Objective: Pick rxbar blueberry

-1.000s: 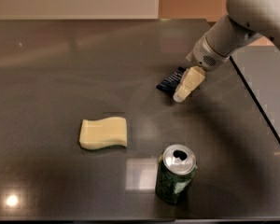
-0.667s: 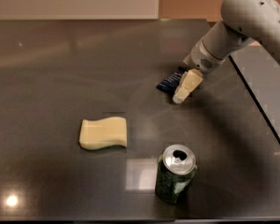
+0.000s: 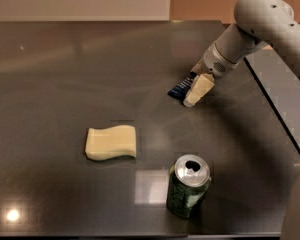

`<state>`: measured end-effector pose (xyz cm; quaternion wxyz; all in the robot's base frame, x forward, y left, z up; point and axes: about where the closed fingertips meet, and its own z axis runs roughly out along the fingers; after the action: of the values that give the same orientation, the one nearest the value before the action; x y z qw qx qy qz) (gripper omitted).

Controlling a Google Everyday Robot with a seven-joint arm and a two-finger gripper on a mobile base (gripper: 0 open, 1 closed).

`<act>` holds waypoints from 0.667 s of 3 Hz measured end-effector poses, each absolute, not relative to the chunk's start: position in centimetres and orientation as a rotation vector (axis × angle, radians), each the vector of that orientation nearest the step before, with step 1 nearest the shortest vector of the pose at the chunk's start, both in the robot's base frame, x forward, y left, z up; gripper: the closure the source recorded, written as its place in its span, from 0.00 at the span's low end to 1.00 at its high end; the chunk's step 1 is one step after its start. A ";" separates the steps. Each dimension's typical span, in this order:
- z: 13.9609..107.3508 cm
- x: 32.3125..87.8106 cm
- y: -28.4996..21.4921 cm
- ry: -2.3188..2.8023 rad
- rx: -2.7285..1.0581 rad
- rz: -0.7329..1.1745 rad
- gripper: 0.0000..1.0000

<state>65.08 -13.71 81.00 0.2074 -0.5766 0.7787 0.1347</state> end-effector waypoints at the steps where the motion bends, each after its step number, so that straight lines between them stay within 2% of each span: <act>1: 81.8 65.1 -13.7 2.168 -1.605 0.375 0.64; 2: 82.6 65.1 -13.7 2.168 -1.605 0.376 0.87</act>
Offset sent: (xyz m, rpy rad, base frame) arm -0.0018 0.0004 0.0348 0.0848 0.0163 -0.0023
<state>65.08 -13.72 82.56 0.2074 -0.5766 0.7787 0.1349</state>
